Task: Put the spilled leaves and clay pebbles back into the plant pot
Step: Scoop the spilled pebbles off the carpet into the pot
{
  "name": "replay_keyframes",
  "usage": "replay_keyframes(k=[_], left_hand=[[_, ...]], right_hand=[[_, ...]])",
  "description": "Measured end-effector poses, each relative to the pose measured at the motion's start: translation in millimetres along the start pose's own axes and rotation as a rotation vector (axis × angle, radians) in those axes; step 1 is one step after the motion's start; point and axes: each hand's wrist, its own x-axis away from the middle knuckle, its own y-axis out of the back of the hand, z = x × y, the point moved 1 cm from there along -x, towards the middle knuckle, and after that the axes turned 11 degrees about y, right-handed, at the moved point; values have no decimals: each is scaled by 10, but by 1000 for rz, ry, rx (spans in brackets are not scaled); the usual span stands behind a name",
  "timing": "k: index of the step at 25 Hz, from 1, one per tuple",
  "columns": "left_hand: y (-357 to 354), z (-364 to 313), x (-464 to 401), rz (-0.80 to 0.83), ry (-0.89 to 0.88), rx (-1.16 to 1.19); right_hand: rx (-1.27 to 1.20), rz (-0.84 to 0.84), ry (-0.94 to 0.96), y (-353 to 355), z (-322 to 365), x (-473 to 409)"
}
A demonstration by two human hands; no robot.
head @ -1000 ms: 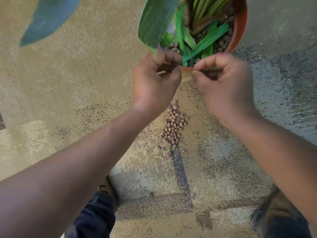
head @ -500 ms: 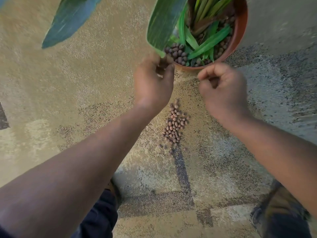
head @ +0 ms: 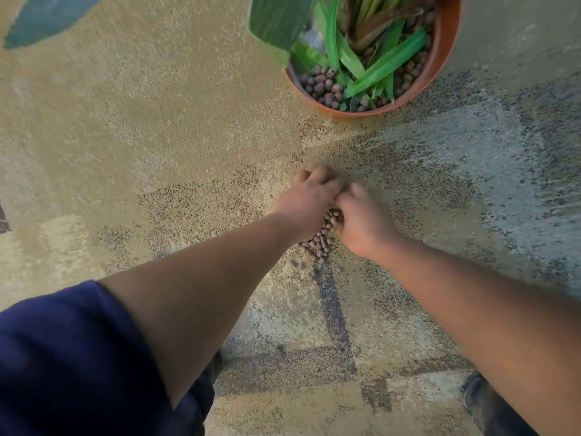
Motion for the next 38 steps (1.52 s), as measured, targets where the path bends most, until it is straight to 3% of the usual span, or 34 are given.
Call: replay_keyframes(k=[3,9,13,23,30,34,38], left_hand=[[31,7,-64,8,-43,-51],[-139,254,21,-28,110,191],[-164,322,71,-6,109,270],[-197,229,73,-96,126,259],[-271,200,46,-149,259,383],[-228,226,73,-59,401,579],[82,117,276,-120,413,757]], right_hand=[[90,0,75,-11,7,15],[208,60,128,-54,-168,112],[257,63,122,-38,-199,134],[369,71,152,-91,-97,117],[264,76,138,-30,-73,154],[228,69,70,16,-95,245],[-61,-98,-37,127,-103,334]])
